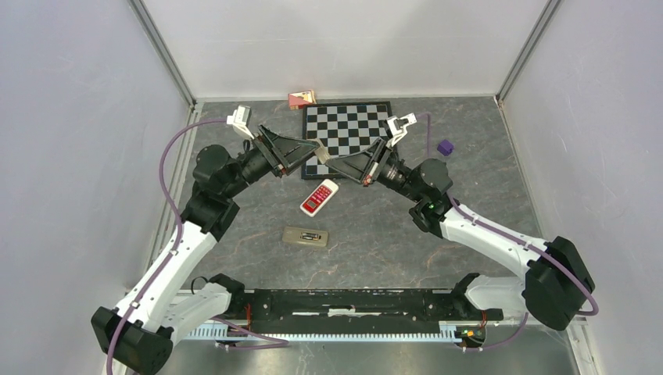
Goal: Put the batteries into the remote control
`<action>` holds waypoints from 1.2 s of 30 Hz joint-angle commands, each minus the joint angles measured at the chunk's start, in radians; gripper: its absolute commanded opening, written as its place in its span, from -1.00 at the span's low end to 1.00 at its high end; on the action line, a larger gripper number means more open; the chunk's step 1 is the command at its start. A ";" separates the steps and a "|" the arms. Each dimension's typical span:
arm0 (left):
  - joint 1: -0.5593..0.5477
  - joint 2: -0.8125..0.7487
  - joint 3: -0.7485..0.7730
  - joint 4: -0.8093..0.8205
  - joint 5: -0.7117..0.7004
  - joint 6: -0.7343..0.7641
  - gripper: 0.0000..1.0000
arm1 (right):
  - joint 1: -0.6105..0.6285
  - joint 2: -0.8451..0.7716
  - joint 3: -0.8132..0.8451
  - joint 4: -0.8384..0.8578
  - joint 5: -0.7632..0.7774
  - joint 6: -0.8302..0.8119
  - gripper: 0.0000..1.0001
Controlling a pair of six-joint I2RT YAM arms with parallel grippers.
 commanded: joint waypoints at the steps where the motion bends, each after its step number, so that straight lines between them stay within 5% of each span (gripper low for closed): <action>1: 0.022 0.021 0.057 0.010 0.159 0.034 0.25 | -0.019 -0.015 -0.010 0.005 -0.142 0.028 -1.00; 7: 0.033 0.044 0.063 0.070 0.258 -0.044 0.01 | -0.025 0.009 -0.002 -0.006 -0.186 0.026 -1.00; 12: 0.042 0.048 0.081 0.080 0.296 -0.180 -0.53 | -0.043 0.023 -0.005 0.033 -0.204 0.065 -1.00; 14: 0.044 0.049 0.089 0.082 0.307 -0.201 -0.93 | -0.042 0.043 0.015 0.048 -0.225 0.081 -1.00; 17: 0.044 0.046 0.095 0.074 0.297 -0.197 -0.96 | -0.042 0.058 0.027 0.086 -0.217 0.097 -0.89; 20: 0.043 0.022 0.092 0.040 0.222 -0.149 -0.96 | -0.038 0.050 0.043 0.076 -0.187 0.060 -0.06; 22: 0.044 0.012 0.088 0.013 0.156 -0.121 -0.96 | -0.024 0.024 0.049 0.026 -0.135 0.006 0.23; 36: 0.043 -0.042 -0.002 0.037 -0.002 -0.066 -0.96 | 0.077 -0.026 0.117 -0.213 0.213 -0.069 0.24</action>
